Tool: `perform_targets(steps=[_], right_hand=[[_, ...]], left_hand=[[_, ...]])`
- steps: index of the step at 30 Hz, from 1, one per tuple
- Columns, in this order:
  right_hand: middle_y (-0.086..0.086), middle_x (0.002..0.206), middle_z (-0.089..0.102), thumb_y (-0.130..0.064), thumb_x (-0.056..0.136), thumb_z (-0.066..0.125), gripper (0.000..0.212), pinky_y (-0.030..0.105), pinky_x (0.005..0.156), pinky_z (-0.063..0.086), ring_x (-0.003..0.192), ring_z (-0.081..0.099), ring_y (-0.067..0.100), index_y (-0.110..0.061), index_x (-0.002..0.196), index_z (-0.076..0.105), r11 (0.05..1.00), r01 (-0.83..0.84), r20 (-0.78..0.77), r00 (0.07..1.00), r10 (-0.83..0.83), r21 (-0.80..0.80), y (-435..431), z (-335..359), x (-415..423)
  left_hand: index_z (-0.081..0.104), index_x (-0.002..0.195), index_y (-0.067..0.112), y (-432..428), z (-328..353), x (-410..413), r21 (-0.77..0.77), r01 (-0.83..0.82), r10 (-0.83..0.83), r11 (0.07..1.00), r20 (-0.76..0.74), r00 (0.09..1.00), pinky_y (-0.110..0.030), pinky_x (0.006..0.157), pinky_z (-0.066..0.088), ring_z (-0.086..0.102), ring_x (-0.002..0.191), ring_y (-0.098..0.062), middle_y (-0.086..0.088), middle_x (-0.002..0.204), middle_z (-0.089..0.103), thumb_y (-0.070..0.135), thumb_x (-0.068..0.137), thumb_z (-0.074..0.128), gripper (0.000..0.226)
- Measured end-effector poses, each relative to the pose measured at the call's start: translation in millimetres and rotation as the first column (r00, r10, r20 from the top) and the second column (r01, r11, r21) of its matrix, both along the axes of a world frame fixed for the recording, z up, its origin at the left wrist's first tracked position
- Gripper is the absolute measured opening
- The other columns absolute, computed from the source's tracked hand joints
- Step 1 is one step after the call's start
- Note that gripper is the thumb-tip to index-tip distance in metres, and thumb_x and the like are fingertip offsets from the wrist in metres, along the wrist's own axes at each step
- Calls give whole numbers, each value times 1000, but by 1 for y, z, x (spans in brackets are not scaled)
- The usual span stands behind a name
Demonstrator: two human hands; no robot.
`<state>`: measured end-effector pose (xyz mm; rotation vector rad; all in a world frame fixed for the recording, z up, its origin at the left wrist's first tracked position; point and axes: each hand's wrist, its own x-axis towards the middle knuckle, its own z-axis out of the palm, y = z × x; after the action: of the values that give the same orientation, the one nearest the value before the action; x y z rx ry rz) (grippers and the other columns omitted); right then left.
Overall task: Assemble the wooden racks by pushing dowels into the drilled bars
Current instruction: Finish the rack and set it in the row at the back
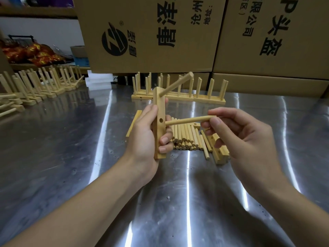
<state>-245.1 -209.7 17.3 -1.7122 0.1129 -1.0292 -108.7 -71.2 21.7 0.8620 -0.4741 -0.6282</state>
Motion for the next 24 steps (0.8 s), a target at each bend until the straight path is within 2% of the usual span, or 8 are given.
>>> perform_targets(steps=[5, 10, 14, 19, 24], right_hand=[[-3, 97, 80, -14, 102, 69, 16, 20, 69, 56, 91, 77, 18, -22, 114, 75, 986, 89, 16, 996, -88, -141, 8, -2, -1], [-9, 101, 80, -19, 102, 69, 17, 42, 76, 64, 94, 78, 20, -30, 115, 73, 954, 168, 57, 986, -159, -247, 10, -1, -4], [-16, 97, 78, -24, 100, 69, 16, 31, 70, 60, 93, 76, 12, -31, 115, 72, 892, 219, 47, 975, -218, -397, 13, 1, -6], [-12, 91, 76, -21, 100, 70, 14, 24, 65, 54, 84, 73, 7, -15, 111, 76, 774, 286, 70, 951, -301, -564, 11, 3, -7], [-14, 79, 73, -24, 104, 63, 13, 22, 56, 49, 68, 69, 12, -16, 100, 72, 807, 258, -3, 952, -307, -532, 8, 7, -8]], left_hand=[[62, 137, 24, 1, -1, -4, 20, 37, -38, 999, 53, 998, -20, 43, 28, 42, 56, -8, 0, 87, 56, 35, 113, 40, 35], [62, 138, 24, 1, -4, -4, 58, 35, -40, 998, 103, 994, -20, 43, 29, 41, 57, -9, 1, 90, 53, 36, 114, 39, 35], [61, 137, 31, 0, -5, -3, 91, -4, -9, 996, 142, 990, -22, 45, 29, 41, 58, -9, 1, 93, 56, 38, 114, 38, 34], [54, 139, 33, 2, -5, -2, 128, -56, 21, 990, 264, 964, -24, 48, 29, 42, 58, -9, 1, 94, 60, 38, 115, 36, 31], [53, 135, 29, 3, -5, -6, 154, -67, 12, 986, 334, 942, -24, 48, 29, 41, 59, -9, 3, 94, 62, 35, 116, 34, 27]])
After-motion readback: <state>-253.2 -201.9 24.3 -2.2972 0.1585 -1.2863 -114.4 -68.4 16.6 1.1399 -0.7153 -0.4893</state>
